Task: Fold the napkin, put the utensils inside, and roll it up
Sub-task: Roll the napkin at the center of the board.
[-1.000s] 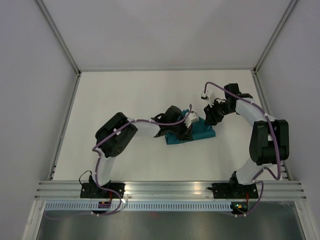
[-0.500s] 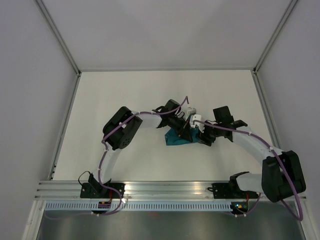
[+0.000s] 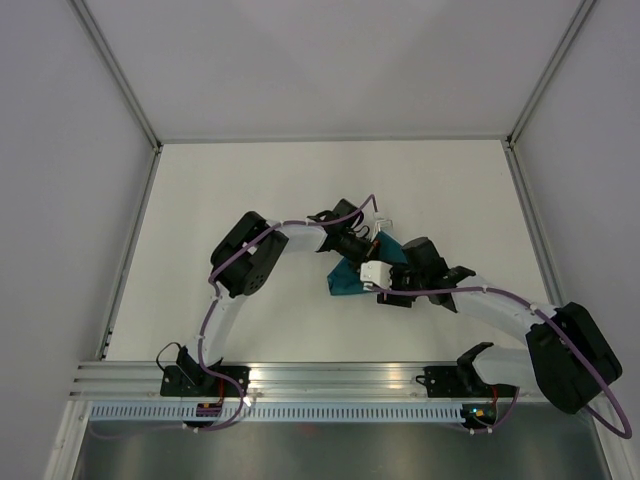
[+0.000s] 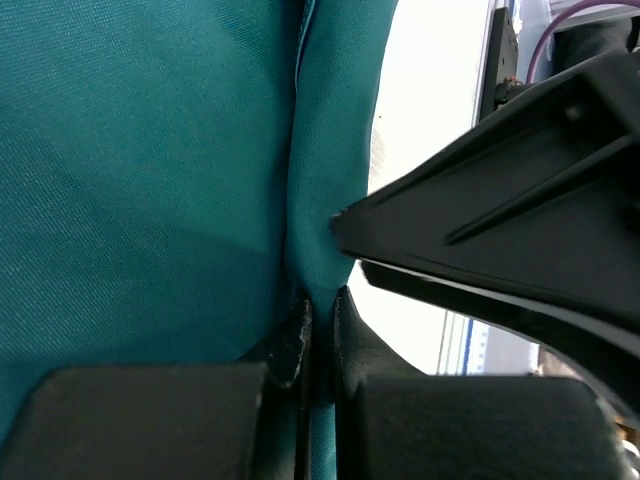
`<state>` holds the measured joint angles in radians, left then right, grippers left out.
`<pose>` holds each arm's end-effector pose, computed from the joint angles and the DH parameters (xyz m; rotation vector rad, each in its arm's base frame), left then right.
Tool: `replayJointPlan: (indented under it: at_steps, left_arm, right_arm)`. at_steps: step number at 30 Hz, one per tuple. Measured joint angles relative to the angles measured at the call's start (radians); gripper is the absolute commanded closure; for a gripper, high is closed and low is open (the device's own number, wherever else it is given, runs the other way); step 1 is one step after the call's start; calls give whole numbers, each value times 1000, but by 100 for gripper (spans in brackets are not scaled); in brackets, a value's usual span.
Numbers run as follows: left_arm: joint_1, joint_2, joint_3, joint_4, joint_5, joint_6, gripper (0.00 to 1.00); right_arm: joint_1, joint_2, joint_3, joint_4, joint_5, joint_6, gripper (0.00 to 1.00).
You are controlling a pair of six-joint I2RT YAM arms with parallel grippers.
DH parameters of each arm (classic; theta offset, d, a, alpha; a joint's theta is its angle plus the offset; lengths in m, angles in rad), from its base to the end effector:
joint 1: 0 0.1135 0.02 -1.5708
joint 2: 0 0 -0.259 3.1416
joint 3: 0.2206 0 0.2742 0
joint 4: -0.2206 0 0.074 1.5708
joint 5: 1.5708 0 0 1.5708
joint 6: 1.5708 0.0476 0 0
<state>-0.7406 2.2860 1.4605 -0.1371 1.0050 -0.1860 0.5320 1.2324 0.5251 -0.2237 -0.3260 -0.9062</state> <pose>0.3214 -0.3483 0.0714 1.1338 2.3586 -1.6295 0.2055 0.1387 0.1340 -1.7112 1.7524 0.2445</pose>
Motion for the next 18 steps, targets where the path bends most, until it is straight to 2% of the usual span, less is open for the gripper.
replayJointPlan:
  at_steps: [7, 9, 10, 11, 12, 13, 14, 18]
  left_arm:
    - [2, 14, 23, -53, 23, -4, 97]
    - [2, 17, 27, -69, 29, -3, 91]
    - [2, 18, 29, -74, 31, -3, 88]
    - [2, 19, 30, -79, 34, -3, 79]
    - [2, 21, 32, -82, 33, -3, 75]
    - [4, 22, 34, -87, 32, -4, 72]
    - [6, 22, 35, -94, 33, -5, 66]
    - [23, 18, 39, -103, 38, -26, 55]
  right_arm:
    - [34, 30, -37, 85, 54, 0, 43]
    - [38, 36, -42, 108, 63, 0, 50]
    - [39, 41, -43, 116, 68, -1, 58]
    - [40, 45, -43, 121, 71, -2, 62]
    - [42, 49, -45, 123, 69, -2, 65]
    - [45, 51, -46, 124, 70, -2, 72]
    - [46, 54, -46, 127, 70, -5, 76]
    - [47, 61, -45, 135, 70, -7, 83]
